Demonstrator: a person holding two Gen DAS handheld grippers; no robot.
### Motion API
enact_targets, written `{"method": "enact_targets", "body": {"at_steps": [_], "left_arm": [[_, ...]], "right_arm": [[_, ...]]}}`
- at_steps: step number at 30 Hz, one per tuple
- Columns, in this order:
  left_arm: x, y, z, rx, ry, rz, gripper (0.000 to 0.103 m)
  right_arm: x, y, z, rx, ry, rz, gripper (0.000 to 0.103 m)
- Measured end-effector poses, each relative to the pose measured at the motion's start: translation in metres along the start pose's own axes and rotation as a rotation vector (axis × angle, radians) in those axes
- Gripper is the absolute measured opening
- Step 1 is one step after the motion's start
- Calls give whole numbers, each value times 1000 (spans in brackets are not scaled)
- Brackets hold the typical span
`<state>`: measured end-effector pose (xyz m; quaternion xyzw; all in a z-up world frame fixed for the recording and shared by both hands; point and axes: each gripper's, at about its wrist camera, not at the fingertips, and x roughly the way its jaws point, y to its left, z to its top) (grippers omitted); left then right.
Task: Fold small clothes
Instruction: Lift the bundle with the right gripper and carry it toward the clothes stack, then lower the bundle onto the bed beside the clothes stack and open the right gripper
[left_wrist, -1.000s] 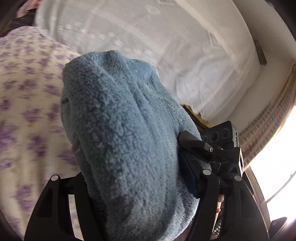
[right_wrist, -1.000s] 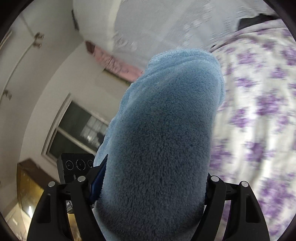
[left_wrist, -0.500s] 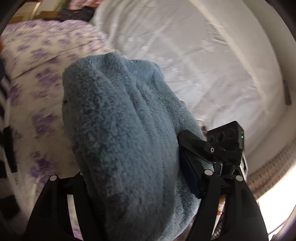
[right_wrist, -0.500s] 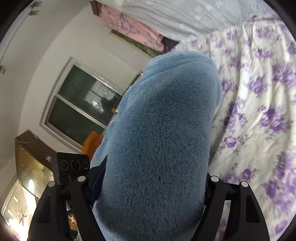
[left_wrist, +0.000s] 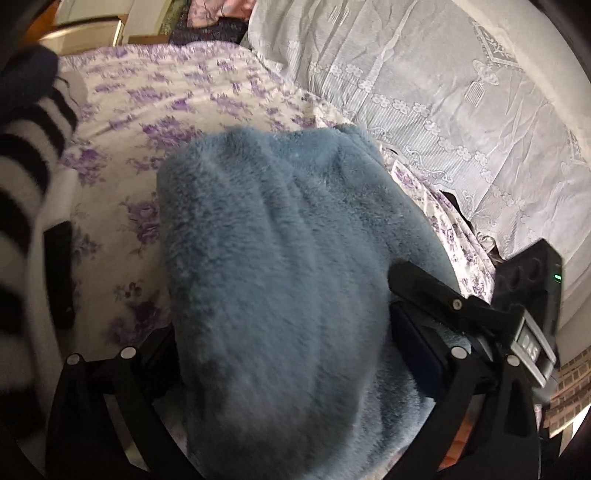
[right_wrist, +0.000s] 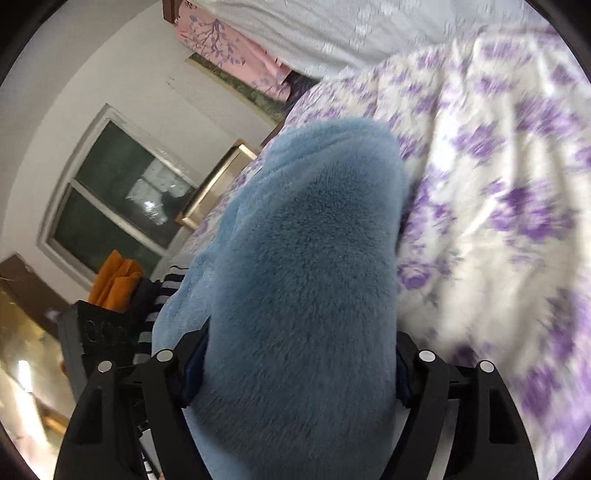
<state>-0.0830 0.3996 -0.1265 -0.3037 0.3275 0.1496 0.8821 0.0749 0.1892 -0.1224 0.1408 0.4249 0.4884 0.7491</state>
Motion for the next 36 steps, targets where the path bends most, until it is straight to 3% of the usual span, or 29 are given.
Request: {"method": "enact_targets", "body": {"at_steps": [8,11,13,14,23,36], "left_arm": [[-40,-37,-28,115,-142,140,98],[-39,-47,-35,171,-181,281,99],[-25,-53,-39,221,-164,398,99],[-22,-55,-40,233,-153,418,99],[-56,-59,-47,199,-225,442,99],[-107,-79,-57,226,-283,517,99]], "right_arm": [[-46,28,-7,-214,-139,-270,80],[-47,11,-16,-212,-100,-311,84],[-42,5,-19,-197,-63,-303,87],[-43,4,-19,-190,-66,-298,87],[-94,33,-20,-272,-168,-298,88],[-129,52,-39,-314,-158,-289,98]]}}
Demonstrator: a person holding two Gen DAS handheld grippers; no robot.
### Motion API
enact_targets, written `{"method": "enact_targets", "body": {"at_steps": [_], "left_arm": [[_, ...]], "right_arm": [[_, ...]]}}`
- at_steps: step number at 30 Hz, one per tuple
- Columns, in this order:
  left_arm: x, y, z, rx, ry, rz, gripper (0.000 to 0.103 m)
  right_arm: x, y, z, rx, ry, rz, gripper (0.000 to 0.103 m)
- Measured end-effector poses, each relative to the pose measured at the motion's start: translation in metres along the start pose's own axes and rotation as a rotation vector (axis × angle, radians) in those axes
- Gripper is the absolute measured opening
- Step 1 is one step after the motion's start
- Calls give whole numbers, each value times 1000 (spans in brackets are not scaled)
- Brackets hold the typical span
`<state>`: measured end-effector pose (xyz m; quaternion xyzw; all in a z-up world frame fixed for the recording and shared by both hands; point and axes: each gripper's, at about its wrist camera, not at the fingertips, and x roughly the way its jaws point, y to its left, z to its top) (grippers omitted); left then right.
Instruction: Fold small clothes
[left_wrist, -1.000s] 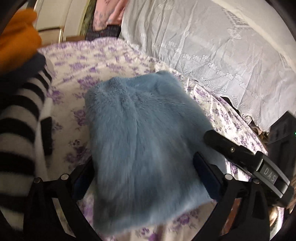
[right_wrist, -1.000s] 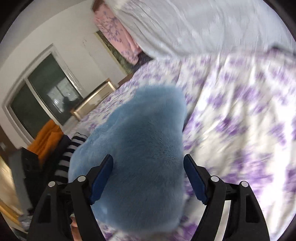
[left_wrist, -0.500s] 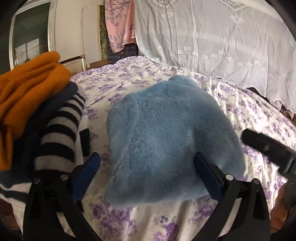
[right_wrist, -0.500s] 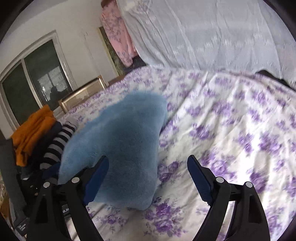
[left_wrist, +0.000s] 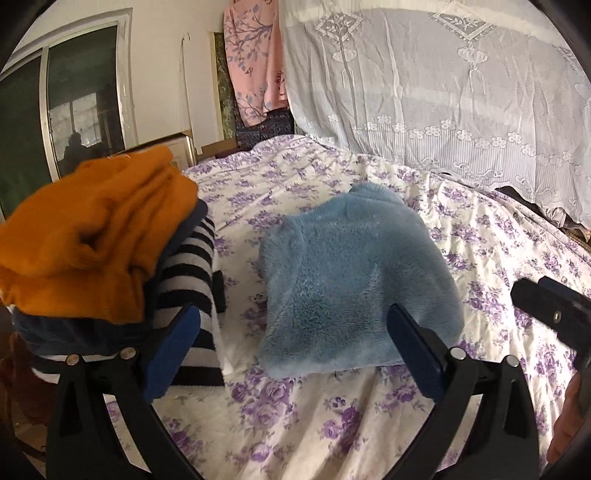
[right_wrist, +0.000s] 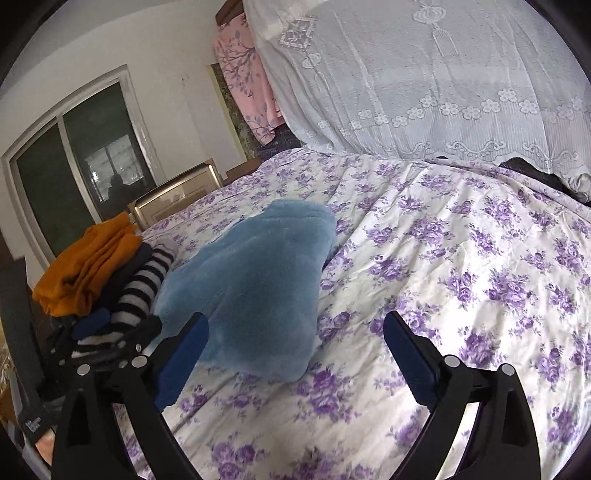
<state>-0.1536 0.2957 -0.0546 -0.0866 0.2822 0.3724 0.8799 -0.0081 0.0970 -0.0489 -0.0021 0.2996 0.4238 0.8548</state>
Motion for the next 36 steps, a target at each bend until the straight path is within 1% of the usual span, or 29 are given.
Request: {"method": "enact_targets", "body": {"at_steps": [2,8,15,19,22,25,30,32,34,36], "left_arm": [[-7,0,1,0,-9,13,99],[-22,3,3,-23,-7,30,99],[-36,10,3,-43,7,60,99],[-53,12,1,-36,-5,93,99],[-71,15,0,-31,-19,113,99],[-90,19,-1,-42,-34,127,99],[-113,24,0,-41,-50,115,99],[-116,22,0,-23,-60,131,99],[-116,19,1,-9,-52,146,99],[-116,17,1,-3,-49,117,99]], "right_arm": [[-6,4,-1,-16,-2,4,99],[-23,13,-4,-48,-11,13,99],[-28,20,-6,-54,7,10,99],[-35,32,-7,-72,10,12,99],[-45,45,-7,-81,17,-17,99],[-58,59,-8,-110,15,-18,100],[-80,77,-9,-190,-12,-4,100],[-85,78,-8,-190,-20,3,100],[-88,77,-7,-182,-24,5,100],[-88,77,-7,-176,-24,15,100]]}}
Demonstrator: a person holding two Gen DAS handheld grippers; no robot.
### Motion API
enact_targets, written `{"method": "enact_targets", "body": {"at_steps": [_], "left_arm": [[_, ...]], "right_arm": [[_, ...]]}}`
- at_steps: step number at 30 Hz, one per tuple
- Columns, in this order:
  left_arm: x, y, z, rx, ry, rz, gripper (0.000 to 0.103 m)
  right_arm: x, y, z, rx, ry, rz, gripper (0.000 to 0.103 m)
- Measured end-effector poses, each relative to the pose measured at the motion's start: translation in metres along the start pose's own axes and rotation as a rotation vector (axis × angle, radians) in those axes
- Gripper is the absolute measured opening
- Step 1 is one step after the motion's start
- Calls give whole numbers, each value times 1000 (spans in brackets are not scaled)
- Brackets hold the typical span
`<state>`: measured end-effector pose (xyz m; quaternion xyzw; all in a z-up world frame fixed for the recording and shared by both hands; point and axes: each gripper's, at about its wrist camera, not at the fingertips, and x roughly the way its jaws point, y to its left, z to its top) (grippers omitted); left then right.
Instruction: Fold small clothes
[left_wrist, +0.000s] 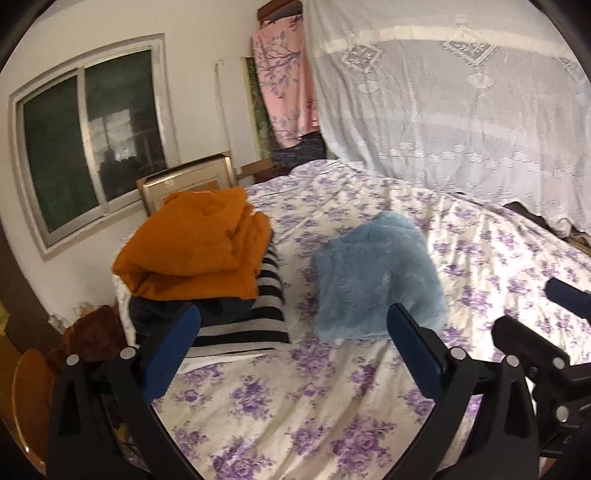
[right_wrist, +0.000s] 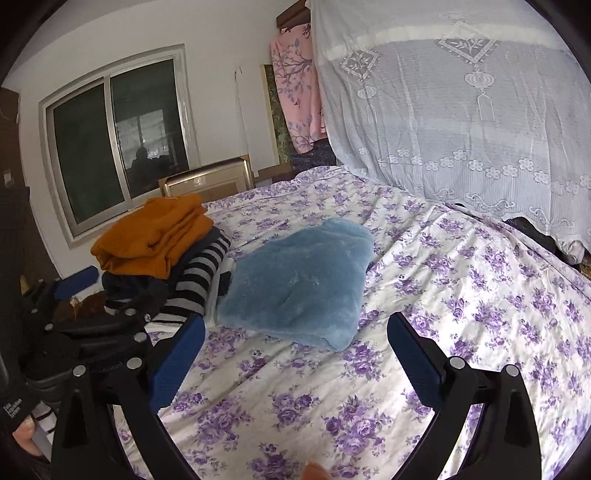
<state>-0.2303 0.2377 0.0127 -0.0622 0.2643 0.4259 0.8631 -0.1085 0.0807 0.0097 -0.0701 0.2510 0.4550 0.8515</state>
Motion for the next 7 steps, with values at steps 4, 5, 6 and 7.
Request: {"method": "enact_targets", "body": {"at_steps": [4,5,6,7], "left_arm": [[1,-2,1,-3,-3,16,99],[1,-2,1,-2,2,7,99],[1,-2,1,-2,4,4,99],[1,-1,1,-1,3,7,99]], "right_arm": [[4,-3,0,18,12,-7,100],[4,-4,0,22,13,-6,100],[5,-5,0,26,13,-6,100],[5,-5,0,28,13,-7,100]]}}
